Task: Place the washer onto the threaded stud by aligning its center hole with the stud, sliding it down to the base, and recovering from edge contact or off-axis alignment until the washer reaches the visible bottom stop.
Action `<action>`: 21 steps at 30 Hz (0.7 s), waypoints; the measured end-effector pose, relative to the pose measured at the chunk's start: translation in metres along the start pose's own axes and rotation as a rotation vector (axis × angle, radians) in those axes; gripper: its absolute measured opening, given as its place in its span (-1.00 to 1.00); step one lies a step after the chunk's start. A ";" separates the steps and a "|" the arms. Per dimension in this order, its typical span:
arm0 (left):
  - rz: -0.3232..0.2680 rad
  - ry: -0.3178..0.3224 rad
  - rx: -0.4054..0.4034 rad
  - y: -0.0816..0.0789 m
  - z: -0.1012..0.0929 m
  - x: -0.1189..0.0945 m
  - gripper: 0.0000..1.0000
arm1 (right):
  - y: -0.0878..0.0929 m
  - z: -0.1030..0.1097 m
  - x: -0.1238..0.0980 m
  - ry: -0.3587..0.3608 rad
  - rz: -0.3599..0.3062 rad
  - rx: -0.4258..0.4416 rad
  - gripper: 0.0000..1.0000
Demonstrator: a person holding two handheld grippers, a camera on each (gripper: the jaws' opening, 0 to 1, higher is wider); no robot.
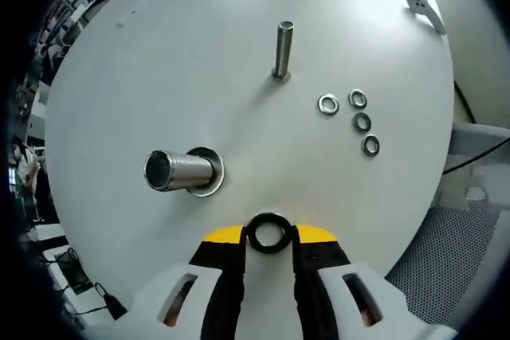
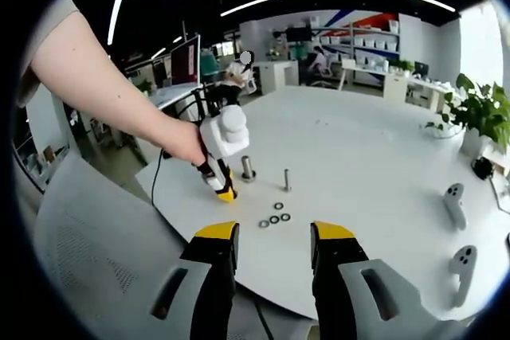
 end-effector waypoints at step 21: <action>-0.005 0.072 0.206 0.006 -0.003 -0.002 -0.56 | 0.000 0.000 0.000 0.001 -0.006 0.002 -0.25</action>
Point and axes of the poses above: the point that each gripper's makers call its tool centre point, and the gripper's own axes: x roughly forward along the fingers, z roughly to its left, y roughly out of its underside, the point moved 6 cm from there along -x, roughly backward along the fingers, and after that the axes turned 11 degrees about -z, right-handed, at the moved point
